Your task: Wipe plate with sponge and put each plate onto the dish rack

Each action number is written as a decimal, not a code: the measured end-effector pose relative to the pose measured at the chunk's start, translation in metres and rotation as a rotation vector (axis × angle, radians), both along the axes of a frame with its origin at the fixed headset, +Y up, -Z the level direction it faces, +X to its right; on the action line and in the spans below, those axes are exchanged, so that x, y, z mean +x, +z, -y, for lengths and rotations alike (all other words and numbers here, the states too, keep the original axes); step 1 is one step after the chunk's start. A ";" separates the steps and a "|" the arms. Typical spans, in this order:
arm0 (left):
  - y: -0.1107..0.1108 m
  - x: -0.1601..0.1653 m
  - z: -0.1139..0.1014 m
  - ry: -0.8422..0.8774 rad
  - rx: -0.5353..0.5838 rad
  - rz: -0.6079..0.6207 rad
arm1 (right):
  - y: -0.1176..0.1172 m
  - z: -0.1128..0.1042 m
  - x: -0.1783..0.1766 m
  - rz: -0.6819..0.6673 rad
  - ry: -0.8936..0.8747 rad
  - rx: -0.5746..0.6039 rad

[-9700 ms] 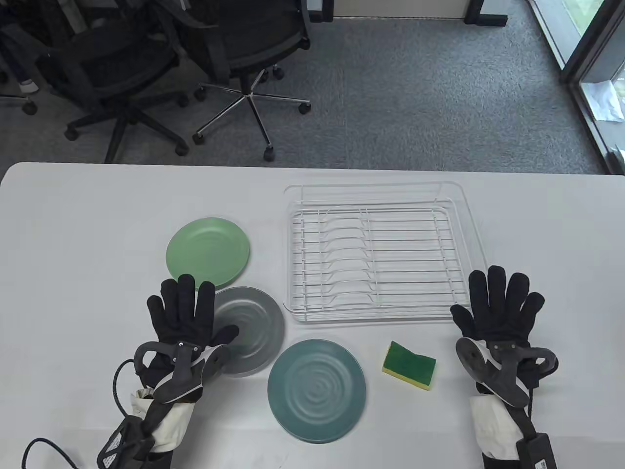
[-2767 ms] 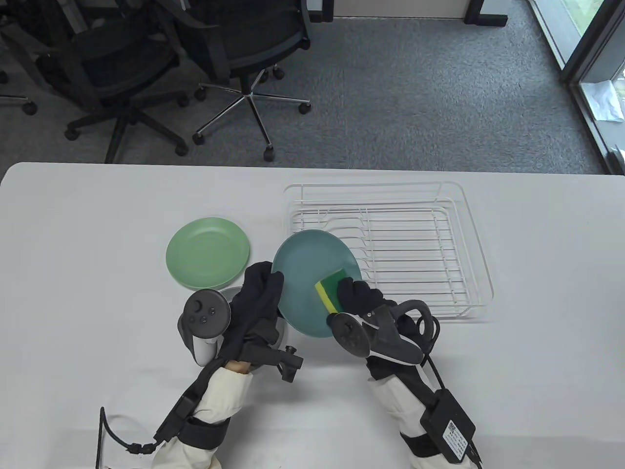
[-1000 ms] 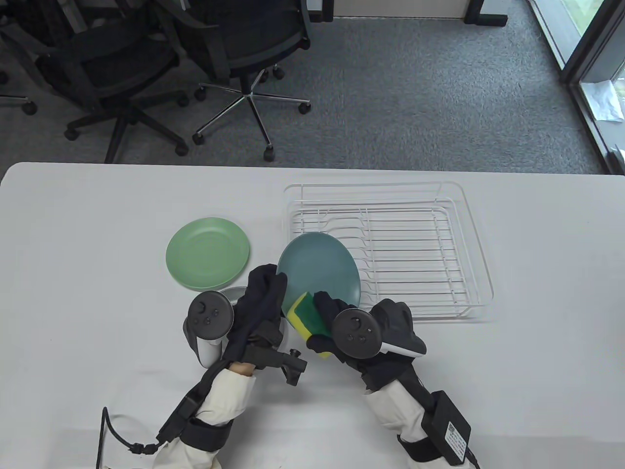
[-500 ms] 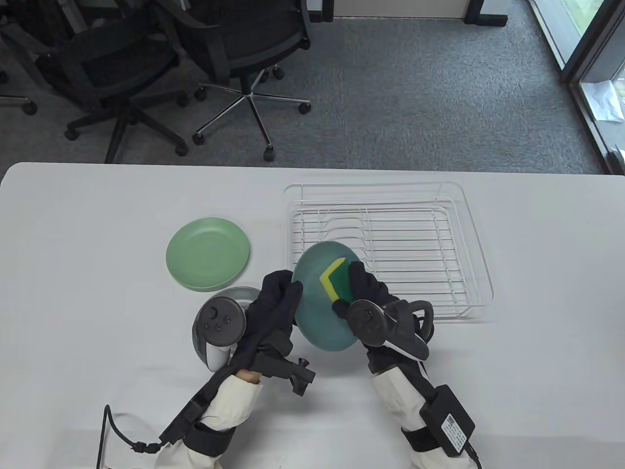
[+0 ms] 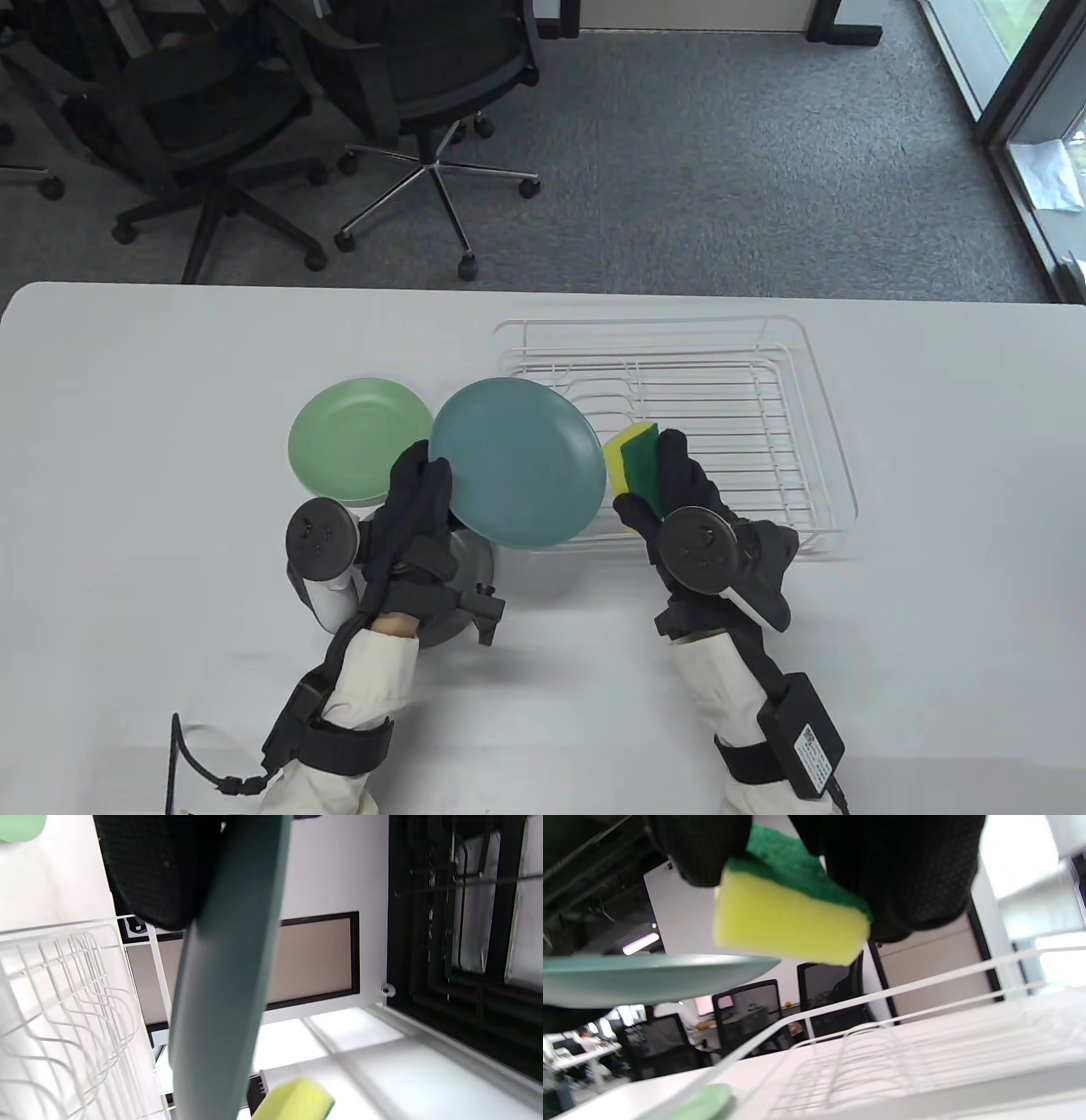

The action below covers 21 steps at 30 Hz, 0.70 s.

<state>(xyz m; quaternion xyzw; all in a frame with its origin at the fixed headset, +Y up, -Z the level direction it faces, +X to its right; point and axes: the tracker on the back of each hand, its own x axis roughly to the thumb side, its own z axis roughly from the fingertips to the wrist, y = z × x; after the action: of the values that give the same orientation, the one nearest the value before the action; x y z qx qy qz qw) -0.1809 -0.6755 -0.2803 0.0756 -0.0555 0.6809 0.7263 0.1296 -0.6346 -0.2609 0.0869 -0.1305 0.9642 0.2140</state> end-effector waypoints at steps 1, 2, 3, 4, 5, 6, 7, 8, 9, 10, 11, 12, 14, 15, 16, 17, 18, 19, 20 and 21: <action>0.000 -0.002 -0.001 0.015 0.000 -0.002 | -0.001 0.001 0.000 -0.017 -0.048 -0.023; 0.000 -0.004 -0.002 0.040 0.001 -0.001 | -0.002 0.002 0.001 -0.043 -0.117 -0.055; 0.000 -0.004 -0.002 0.062 -0.001 0.004 | -0.003 0.004 0.000 -0.065 -0.167 -0.080; 0.001 -0.004 -0.003 0.087 -0.005 0.015 | -0.004 0.006 0.000 -0.100 -0.224 -0.108; 0.001 -0.002 -0.003 0.114 -0.009 0.032 | -0.004 0.008 -0.002 -0.147 -0.282 -0.121; 0.001 -0.001 -0.003 0.130 -0.014 0.043 | -0.005 0.010 -0.003 -0.175 -0.338 -0.104; 0.001 0.000 -0.002 0.138 -0.017 0.046 | -0.004 0.010 -0.003 -0.174 -0.375 -0.089; 0.000 0.000 -0.001 0.143 -0.022 0.049 | -0.003 0.011 -0.003 -0.174 -0.432 -0.056; -0.001 0.000 0.001 0.146 -0.028 0.052 | -0.003 0.011 -0.003 -0.181 -0.471 -0.026; -0.002 -0.001 0.003 0.151 -0.036 0.058 | -0.002 0.010 -0.002 -0.196 -0.510 0.005; -0.003 0.000 0.005 0.140 -0.060 0.067 | 0.000 0.009 -0.002 -0.211 -0.542 0.018; -0.004 0.000 0.007 0.117 -0.077 0.073 | 0.001 0.008 -0.002 -0.219 -0.558 0.023; -0.004 0.003 0.009 0.004 -0.087 0.077 | 0.003 0.006 -0.001 -0.225 -0.591 0.047; -0.005 0.006 0.009 -0.060 -0.086 0.066 | 0.004 0.005 -0.001 -0.221 -0.608 0.063; -0.005 0.008 0.009 -0.094 -0.082 0.066 | 0.005 0.005 0.000 -0.221 -0.616 0.073; -0.004 0.012 0.009 -0.133 -0.079 0.066 | 0.006 0.005 0.000 -0.221 -0.632 0.089; -0.004 0.014 0.009 -0.150 -0.083 0.071 | 0.006 0.005 0.000 -0.221 -0.648 0.100; -0.004 0.016 0.010 -0.154 -0.089 0.078 | 0.006 0.006 0.000 -0.227 -0.669 0.109; -0.004 0.018 0.011 -0.151 -0.098 0.086 | 0.006 0.006 0.001 -0.234 -0.688 0.111; -0.005 0.019 0.012 -0.145 -0.110 0.097 | 0.006 0.007 0.001 -0.241 -0.718 0.109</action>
<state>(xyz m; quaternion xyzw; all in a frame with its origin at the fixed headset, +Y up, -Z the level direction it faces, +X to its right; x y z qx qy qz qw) -0.1619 -0.6878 -0.2850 -0.0016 -0.0586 0.6314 0.7733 0.1308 -0.6415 -0.2548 0.1595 -0.1774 0.8025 0.5469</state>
